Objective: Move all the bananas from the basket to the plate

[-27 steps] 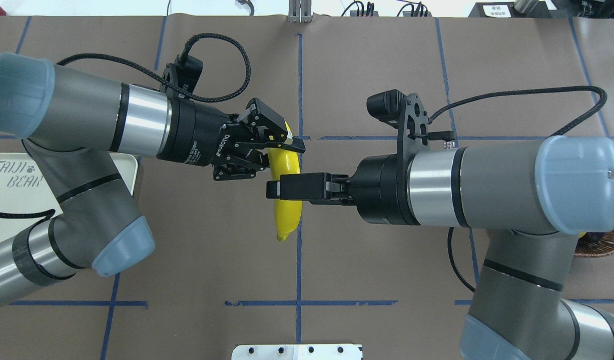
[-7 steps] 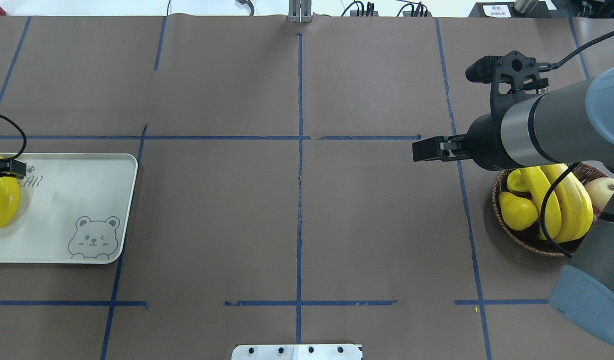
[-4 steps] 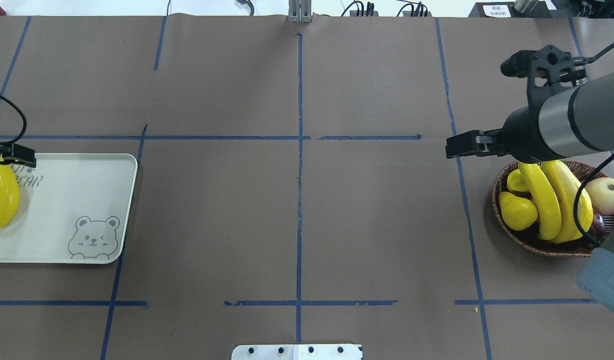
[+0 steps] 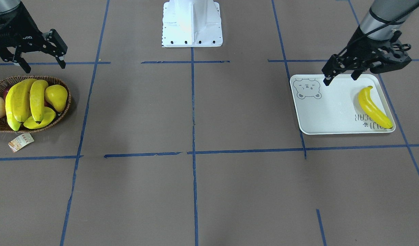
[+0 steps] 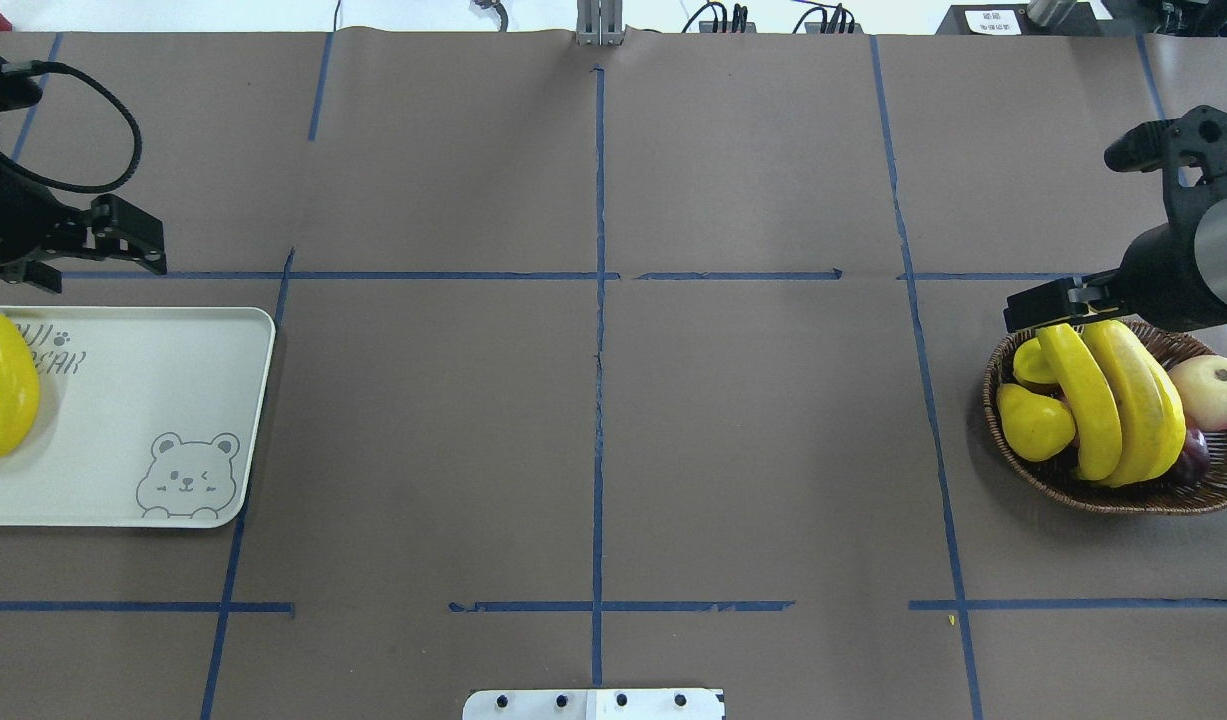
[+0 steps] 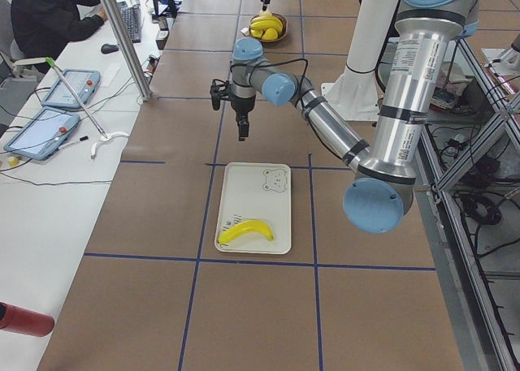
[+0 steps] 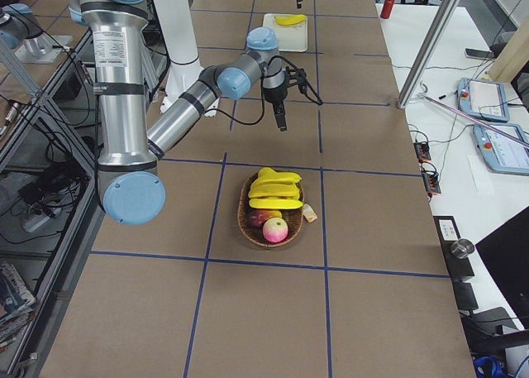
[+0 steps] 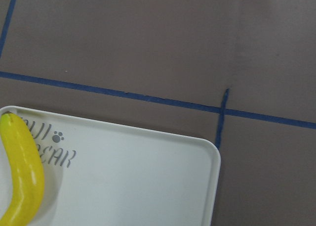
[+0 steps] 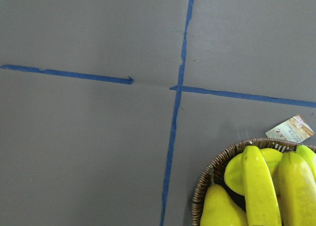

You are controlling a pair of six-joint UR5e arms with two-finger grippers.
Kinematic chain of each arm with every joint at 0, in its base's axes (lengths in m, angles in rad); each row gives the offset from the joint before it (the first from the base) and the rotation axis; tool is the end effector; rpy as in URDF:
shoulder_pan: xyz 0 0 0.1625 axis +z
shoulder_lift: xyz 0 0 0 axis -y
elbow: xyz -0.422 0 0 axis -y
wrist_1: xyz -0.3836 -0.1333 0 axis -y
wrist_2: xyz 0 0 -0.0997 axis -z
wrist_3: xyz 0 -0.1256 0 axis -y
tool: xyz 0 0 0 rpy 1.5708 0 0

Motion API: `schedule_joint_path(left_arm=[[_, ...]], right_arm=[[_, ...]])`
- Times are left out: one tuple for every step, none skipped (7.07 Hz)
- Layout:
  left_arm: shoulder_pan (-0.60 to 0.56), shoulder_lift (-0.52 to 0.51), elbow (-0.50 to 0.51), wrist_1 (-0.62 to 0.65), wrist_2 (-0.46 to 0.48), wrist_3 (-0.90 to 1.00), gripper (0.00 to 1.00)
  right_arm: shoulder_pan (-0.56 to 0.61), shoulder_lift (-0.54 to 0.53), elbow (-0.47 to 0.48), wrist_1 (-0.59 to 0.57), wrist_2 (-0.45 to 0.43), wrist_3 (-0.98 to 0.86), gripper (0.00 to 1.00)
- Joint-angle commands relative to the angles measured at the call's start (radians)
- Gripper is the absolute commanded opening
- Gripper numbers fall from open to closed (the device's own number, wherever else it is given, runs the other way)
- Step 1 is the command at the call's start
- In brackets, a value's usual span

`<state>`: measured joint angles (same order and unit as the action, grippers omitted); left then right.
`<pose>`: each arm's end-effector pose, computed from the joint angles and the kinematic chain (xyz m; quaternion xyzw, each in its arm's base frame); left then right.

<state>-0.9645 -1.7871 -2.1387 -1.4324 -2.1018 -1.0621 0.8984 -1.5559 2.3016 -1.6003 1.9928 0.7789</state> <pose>0.2316 -0.4563 0.3302 0.0214 0.3940 -0.1256 0.9102 -0.2091 -0.3940 0.3452 0.1262 -0.3742 -0.0246 0.9184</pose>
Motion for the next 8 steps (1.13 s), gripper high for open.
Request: schedule_joint_path(left_arm=[[0.107, -0.092, -0.007, 0.017, 0.008, -0.161, 1.00], [0.119, -0.113, -0.006, 0.018, 0.009, -0.188, 1.00], [0.122, -0.115, -0.004, 0.018, 0.009, -0.188, 1.00], [0.122, -0.115, -0.006, 0.018, 0.009, -0.188, 1.00], [0.122, -0.115, -0.006, 0.018, 0.009, -0.188, 1.00], [0.122, -0.115, -0.006, 0.018, 0.009, -0.188, 1.00], [0.124, -0.114, -0.007, 0.018, 0.009, -0.188, 1.00], [0.124, -0.115, -0.010, 0.018, 0.009, -0.190, 1.00]], right_arm=[[0.011, -0.076, -0.010, 0.000, 0.000, -0.104, 1.00], [0.011, -0.123, -0.037, 0.064, -0.002, -0.127, 1.00], [0.013, -0.197, -0.107, 0.265, 0.001, -0.118, 1.00], [0.013, -0.216, -0.176, 0.412, 0.010, -0.107, 1.00], [0.013, -0.217, -0.191, 0.419, 0.029, -0.090, 1.00], [0.008, -0.211, -0.200, 0.416, 0.024, -0.078, 0.98], [0.007, -0.204, -0.209, 0.418, 0.030, -0.035, 0.87], [0.007, -0.216, -0.218, 0.416, 0.031, -0.041, 0.83]])
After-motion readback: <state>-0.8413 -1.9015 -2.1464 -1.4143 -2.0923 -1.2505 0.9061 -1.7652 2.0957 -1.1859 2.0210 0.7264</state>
